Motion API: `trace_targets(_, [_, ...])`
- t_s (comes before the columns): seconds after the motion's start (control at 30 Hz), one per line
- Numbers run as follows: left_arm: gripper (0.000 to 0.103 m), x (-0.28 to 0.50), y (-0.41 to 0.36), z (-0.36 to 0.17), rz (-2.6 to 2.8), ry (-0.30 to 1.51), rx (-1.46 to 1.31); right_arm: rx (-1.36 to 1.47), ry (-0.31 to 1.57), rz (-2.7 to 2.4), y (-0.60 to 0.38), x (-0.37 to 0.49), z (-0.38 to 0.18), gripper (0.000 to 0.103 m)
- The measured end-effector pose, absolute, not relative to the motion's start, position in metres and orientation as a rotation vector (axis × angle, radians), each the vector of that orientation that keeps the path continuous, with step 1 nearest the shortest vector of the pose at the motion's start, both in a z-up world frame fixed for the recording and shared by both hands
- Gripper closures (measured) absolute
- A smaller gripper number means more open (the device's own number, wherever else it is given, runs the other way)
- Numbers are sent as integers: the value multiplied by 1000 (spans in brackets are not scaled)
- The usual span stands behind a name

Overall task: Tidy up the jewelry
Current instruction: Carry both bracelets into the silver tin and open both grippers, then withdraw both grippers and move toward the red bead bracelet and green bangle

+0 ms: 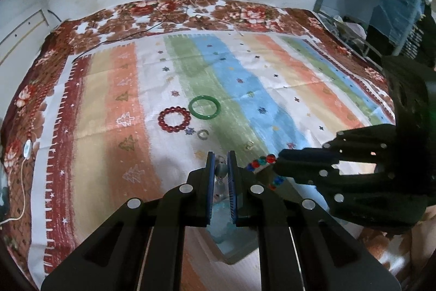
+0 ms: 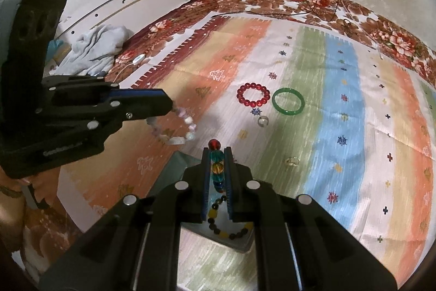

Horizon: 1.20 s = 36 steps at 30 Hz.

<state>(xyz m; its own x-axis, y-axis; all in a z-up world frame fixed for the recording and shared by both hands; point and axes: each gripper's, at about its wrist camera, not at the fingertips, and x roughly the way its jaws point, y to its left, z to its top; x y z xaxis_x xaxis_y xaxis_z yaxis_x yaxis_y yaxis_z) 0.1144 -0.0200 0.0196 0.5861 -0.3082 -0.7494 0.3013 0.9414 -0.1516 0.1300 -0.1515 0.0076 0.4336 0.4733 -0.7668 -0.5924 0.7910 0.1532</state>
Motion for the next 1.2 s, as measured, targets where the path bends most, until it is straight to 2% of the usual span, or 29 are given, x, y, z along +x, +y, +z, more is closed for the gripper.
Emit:
trace_targets(0.73, [94, 90, -38, 9, -368, 888, 18, -122, 934, 655, -164, 115, -3, 91])
trace_targets(0.77, [88, 91, -38, 9, -363, 888, 16, -122, 938, 651, -164, 116, -3, 81])
trace_targets(0.8, [81, 91, -38, 8, -358, 889, 17, -124, 935, 644, -165, 117, -3, 59])
trace_targets(0.83, [69, 91, -38, 8, -355, 886, 22, -128, 925, 635, -165, 117, -3, 52])
trace_targets(1.2, [65, 96, -29, 6, -309, 886, 20, -113, 923, 607, -172, 123, -3, 50])
